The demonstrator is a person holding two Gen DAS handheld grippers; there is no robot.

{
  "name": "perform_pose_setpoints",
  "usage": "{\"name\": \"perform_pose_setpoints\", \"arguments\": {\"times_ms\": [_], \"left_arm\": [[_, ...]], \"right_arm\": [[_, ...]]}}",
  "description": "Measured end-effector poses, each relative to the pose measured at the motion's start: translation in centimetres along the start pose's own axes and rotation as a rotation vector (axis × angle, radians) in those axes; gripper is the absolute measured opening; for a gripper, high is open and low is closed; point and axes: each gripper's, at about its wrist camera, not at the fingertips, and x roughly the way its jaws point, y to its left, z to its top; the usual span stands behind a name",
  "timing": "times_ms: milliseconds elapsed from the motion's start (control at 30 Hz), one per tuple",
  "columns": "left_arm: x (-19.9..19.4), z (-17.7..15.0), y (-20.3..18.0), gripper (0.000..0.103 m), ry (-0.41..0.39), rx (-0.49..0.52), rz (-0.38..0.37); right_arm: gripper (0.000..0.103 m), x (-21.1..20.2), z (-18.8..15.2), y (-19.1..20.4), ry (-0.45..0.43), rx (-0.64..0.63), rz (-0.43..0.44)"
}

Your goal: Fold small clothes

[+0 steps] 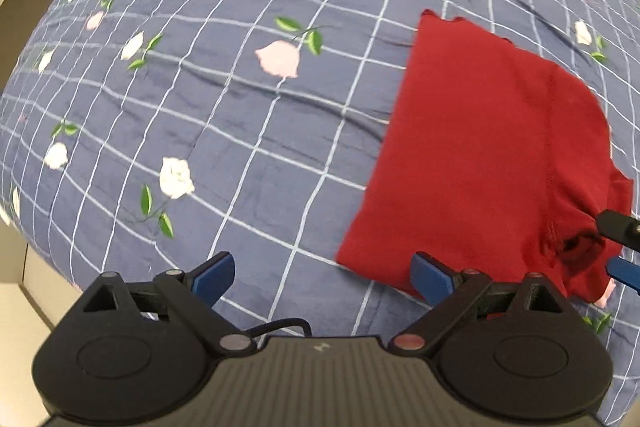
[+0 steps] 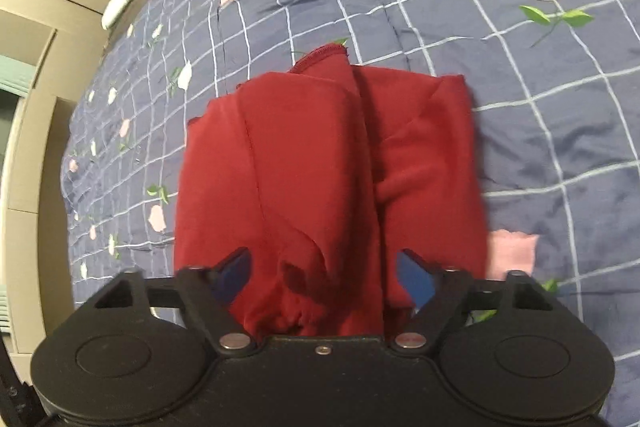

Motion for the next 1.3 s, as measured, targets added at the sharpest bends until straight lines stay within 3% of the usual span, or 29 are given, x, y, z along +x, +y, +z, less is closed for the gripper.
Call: {"name": "perform_pose_setpoints", "arguments": {"times_ms": [100, 200, 233, 300, 367, 500, 633, 700, 833, 933, 967, 1033, 1300], "left_arm": [[0.0, 0.0, 0.2, 0.097, 0.007, -0.013, -0.01], [0.4, -0.2, 0.0, 0.098, 0.017, -0.013, -0.015], [0.6, -0.2, 0.0, 0.098, 0.025, -0.011, -0.014], [1.2, -0.1, -0.3, 0.098, 0.045, -0.001, -0.01], [1.6, 0.1, -0.5, 0.098, 0.063, 0.008, -0.004], [1.8, 0.7, -0.5, 0.099, 0.074, 0.011, -0.001], [1.8, 1.3, -0.3, 0.101, 0.073, 0.002, -0.001], [1.9, 1.5, -0.1, 0.102, 0.074, -0.003, 0.002], [2.3, 1.8, 0.0, 0.102, 0.083, -0.009, 0.001], [2.5, 1.8, 0.0, 0.102, 0.092, -0.011, -0.001], [2.6, 1.8, 0.0, 0.102, 0.095, -0.01, -0.001], [2.5, 1.9, 0.0, 0.102, 0.094, -0.007, -0.001], [2.6, 2.1, 0.1, 0.102, 0.092, -0.017, -0.01]], "right_arm": [[0.071, 0.4, -0.4, 2.1, 0.004, -0.137, -0.051], [0.069, -0.3, -1.8, 4.1, -0.048, -0.358, -0.106], [0.065, -0.3, -2.3, 4.6, -0.051, -0.425, -0.119], [0.046, -0.1, -3.4, 5.5, -0.051, -0.543, -0.152], [0.037, 0.1, -4.2, 6.0, -0.053, -0.608, -0.191], [0.025, 0.6, -4.6, 6.6, -0.066, -0.701, -0.226], [0.026, 0.6, -5.1, 7.2, -0.086, -0.776, -0.266], [0.033, 0.6, -5.3, 7.5, -0.103, -0.811, -0.284], [0.033, 0.4, -5.5, 7.9, -0.123, -0.851, -0.302], [0.023, 0.8, -5.6, 8.0, -0.107, -0.882, -0.305], [0.012, 0.9, -5.7, 8.1, -0.101, -0.895, -0.301], [0.004, 1.0, -6.0, 8.1, -0.103, -0.921, -0.306], [0.0, -0.3, -7.7, 5.6, -0.047, -1.003, -0.327]]}}
